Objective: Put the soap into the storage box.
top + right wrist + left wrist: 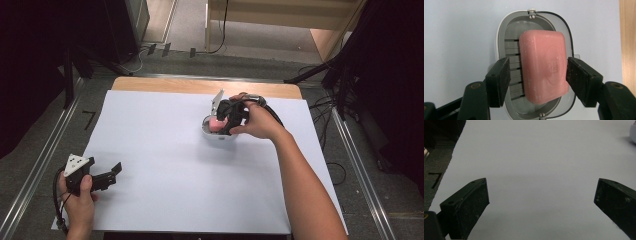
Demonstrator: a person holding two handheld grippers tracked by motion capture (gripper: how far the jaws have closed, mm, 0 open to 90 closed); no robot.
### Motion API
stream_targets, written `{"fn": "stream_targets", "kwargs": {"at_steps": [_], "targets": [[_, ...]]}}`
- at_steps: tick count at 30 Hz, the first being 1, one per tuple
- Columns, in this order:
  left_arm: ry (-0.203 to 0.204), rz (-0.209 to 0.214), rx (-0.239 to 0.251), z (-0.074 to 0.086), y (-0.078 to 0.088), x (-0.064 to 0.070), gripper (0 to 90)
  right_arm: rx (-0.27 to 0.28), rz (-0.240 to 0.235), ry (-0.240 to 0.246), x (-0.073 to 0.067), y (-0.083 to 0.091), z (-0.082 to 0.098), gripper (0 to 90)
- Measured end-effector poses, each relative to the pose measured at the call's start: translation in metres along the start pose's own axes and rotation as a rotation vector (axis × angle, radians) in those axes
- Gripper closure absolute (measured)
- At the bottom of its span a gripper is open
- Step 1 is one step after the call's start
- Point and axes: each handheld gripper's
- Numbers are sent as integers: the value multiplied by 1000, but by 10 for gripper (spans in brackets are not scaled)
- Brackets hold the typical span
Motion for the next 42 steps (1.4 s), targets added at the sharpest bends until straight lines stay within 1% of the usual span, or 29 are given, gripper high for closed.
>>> {"fn": "stream_targets", "kwargs": {"at_steps": [2, 4, 6, 11, 14, 18, 21, 23, 26, 27, 32, 33, 35, 36, 38, 40, 41, 42], "targets": [[1, 0, 0, 0, 0, 0, 0, 0, 1, 0, 0, 1, 0, 371], [1, 0, -1, 0, 0, 0, 0, 10, 5, -12, 1, 4, 1, 371], [0, 0, -1, 0, 0, 0, 0, 17, 10, -13, 2, 6, 2, 371], [-1, -1, -3, 0, 0, 0, 0, 20, 20, -23, 3, 9, 6, 371], [-1, -2, -3, 0, 0, 0, 0, 23, 18, -42, 4, 12, 12, 371], [-1, -1, -3, 0, 0, 0, 0, 18, 22, -46, 5, 15, 19, 368], [-2, 0, -4, 0, 0, 0, 0, 30, 25, -52, 7, 19, 23, 369], [-2, 0, -4, 0, 0, 0, 0, 37, 23, -64, 7, 21, 26, 369], [-5, 1, -5, 0, 0, 0, 0, 30, 25, -73, 7, 22, 32, 366], [-5, 0, -5, 0, 0, 0, 0, 32, 23, -67, 7, 22, 34, 364], [-6, 1, -5, 0, 0, 1, 0, 29, 28, -88, 8, 23, 47, 360], [-5, 0, -5, 0, 0, 1, 0, 28, 24, -100, 8, 23, 49, 359], [-6, 0, -5, 0, 0, 1, 0, 30, 25, -105, 8, 24, 52, 355], [-6, 0, -6, 0, 0, 1, 0, 24, 25, -119, 7, 25, 57, 349], [-4, -1, -4, 0, 0, 1, 0, 29, 22, -131, 7, 25, 62, 334], [-5, -1, -5, 0, 0, 1, 0, 29, 29, -134, 7, 25, 67, 317], [-6, -2, -5, 0, 0, 1, 0, 27, 20, -146, 6, 25, 69, 314], [-6, -3, -6, 0, 0, 1, 0, 26, 24, -156, 6, 26, 72, 309]]}}
Point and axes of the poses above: each handheld gripper's, and its own axes: y roughly backward along the jaws, z roughly out of its underside, x roughly to its right, and after that the axes turned 13 degrees about -y, right-handed
